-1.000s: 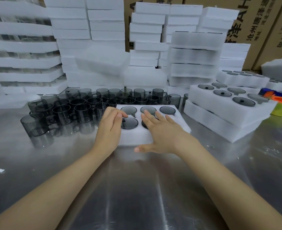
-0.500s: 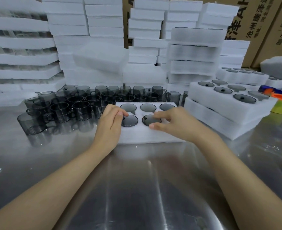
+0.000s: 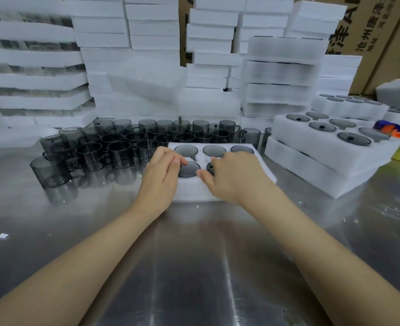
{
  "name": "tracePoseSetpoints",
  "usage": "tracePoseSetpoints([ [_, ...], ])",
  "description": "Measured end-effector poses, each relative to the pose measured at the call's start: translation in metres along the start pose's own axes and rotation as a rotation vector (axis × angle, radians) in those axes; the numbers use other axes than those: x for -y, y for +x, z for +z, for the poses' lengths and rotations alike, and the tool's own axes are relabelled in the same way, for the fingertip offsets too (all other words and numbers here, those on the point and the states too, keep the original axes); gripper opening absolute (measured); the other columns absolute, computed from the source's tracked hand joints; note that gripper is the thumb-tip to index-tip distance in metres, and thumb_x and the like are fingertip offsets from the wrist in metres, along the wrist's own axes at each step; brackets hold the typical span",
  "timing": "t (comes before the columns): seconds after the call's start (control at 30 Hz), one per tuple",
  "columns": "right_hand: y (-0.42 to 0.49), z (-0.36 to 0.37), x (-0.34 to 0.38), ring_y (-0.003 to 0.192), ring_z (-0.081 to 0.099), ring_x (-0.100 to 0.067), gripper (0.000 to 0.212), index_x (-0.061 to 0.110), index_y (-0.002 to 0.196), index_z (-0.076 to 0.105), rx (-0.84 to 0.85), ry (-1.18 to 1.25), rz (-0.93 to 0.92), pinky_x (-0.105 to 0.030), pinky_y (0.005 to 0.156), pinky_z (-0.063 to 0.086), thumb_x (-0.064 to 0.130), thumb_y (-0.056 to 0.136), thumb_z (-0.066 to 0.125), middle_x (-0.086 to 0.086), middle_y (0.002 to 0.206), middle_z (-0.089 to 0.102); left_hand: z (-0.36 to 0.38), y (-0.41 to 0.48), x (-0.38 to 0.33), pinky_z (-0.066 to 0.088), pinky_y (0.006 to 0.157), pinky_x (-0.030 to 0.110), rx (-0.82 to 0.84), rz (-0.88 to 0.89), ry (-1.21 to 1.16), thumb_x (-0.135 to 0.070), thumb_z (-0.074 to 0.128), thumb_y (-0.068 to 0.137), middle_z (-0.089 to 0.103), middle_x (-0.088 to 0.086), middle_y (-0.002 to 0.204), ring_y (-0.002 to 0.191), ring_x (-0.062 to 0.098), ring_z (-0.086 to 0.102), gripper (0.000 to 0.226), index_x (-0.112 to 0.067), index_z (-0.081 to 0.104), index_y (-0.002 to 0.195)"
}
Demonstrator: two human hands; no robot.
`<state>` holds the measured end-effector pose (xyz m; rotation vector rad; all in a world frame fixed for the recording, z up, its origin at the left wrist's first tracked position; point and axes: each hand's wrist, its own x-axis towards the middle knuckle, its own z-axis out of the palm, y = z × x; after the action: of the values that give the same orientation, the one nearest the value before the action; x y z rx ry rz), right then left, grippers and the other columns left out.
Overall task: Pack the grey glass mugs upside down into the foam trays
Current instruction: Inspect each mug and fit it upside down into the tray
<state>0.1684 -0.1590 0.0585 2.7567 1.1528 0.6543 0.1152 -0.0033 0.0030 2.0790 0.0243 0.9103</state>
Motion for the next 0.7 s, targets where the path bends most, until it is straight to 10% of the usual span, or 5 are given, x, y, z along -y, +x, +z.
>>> tracePoseSetpoints([
  [0.1, 0.006, 0.000, -0.004, 0.068, 0.037, -0.026, 0.050, 0.016, 0.060, 0.036, -0.063, 0.082, -0.001, -0.031, 0.060, 0.026, 0.046, 0.100, 0.032, -0.001, 0.059, 0.031, 0.000, 0.000, 0.000, 0.040, 0.085, 0.027, 0.013, -0.001, 0.010, -0.006, 0.038, 0.100, 0.051, 0.000, 0.098, 0.092, 0.014, 0.052, 0.028, -0.010, 0.064, 0.088],
  [0.2, 0.010, 0.006, -0.035, 0.068, 0.051, -0.030, 0.048, 0.017, 0.055, 0.052, -0.131, 0.404, 0.118, -0.031, 0.054, 0.036, 0.041, 0.096, 0.041, -0.005, 0.054, 0.054, 0.001, 0.000, 0.001, 0.042, 0.088, 0.032, 0.019, 0.006, 0.030, -0.010, 0.040, 0.099, 0.051, -0.003, 0.098, 0.095, 0.016, 0.053, 0.028, -0.012, 0.064, 0.086],
  [0.3, 0.002, 0.027, -0.078, 0.084, 0.067, -0.005, 0.030, 0.026, 0.077, 0.071, -0.273, 1.081, 0.419, -0.017, 0.066, 0.049, 0.020, 0.094, 0.047, 0.006, 0.067, 0.072, 0.000, 0.002, 0.004, 0.042, 0.088, 0.038, 0.037, 0.059, 0.121, -0.021, 0.038, 0.094, 0.050, -0.005, 0.094, 0.092, 0.018, 0.052, 0.030, -0.012, 0.061, 0.078],
  [0.47, 0.005, 0.082, -0.122, 0.058, 0.063, -0.005, 0.032, -0.001, 0.104, 0.068, -0.540, 1.388, 0.898, -0.014, 0.062, 0.049, 0.009, 0.094, 0.039, 0.003, 0.058, 0.067, 0.003, 0.006, 0.008, 0.043, 0.083, 0.040, 0.003, 0.021, 0.104, -0.025, 0.040, 0.090, 0.051, -0.008, 0.093, 0.088, 0.024, 0.052, 0.032, -0.013, 0.054, 0.065],
  [0.7, 0.040, 0.109, -0.121, 0.095, 0.055, -0.019, 0.026, -0.002, 0.115, 0.064, -0.298, 0.973, 0.418, -0.019, 0.082, 0.038, -0.004, 0.094, 0.048, -0.018, 0.114, 0.063, 0.003, 0.007, 0.009, 0.042, 0.090, 0.046, 0.021, 0.037, 0.136, -0.023, 0.039, 0.091, 0.049, -0.011, 0.093, 0.093, 0.021, 0.052, 0.038, -0.010, 0.060, 0.063],
])
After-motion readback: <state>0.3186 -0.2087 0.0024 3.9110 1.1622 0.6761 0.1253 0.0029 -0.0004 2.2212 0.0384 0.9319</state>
